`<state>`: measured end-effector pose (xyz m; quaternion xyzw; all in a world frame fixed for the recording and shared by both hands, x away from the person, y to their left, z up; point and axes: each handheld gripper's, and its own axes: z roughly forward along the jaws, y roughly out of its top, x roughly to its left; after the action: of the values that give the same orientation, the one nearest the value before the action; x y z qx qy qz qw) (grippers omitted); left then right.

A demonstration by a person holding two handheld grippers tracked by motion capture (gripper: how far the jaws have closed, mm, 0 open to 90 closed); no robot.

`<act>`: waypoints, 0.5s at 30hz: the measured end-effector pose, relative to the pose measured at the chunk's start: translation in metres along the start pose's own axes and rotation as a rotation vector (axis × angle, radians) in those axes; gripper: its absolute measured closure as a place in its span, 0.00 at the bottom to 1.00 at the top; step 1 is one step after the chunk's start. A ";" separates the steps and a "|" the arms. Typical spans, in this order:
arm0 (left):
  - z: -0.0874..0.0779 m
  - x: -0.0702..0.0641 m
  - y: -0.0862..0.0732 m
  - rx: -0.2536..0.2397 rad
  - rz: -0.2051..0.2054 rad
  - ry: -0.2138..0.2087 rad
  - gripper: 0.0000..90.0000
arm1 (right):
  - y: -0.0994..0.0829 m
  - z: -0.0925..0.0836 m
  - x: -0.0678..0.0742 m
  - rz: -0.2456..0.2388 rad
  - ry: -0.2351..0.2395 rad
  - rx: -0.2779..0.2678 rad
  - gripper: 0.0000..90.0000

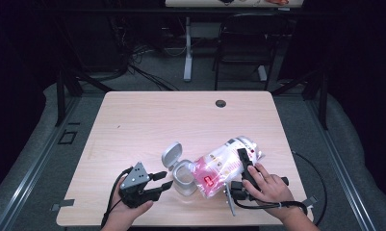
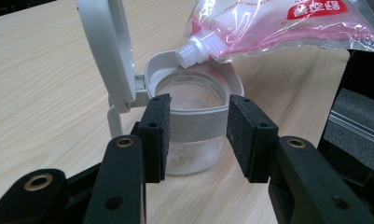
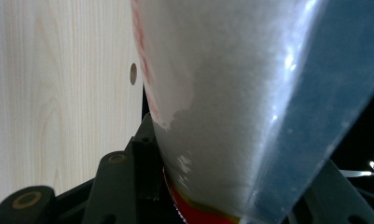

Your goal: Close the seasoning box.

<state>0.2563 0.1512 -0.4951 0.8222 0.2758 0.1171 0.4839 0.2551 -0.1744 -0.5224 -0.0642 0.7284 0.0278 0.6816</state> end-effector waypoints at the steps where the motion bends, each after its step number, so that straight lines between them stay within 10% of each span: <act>1: 0.001 -0.001 0.001 -0.002 0.003 0.003 0.67 | 0.000 0.000 0.000 0.005 0.001 -0.009 0.58; 15: 0.010 -0.007 0.008 0.008 0.024 -0.018 0.67 | 0.004 -0.002 -0.008 -0.037 -0.004 -0.007 0.59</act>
<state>0.2582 0.1370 -0.4933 0.8285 0.2619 0.1146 0.4816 0.2528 -0.1707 -0.5144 -0.0800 0.7257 0.0177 0.6831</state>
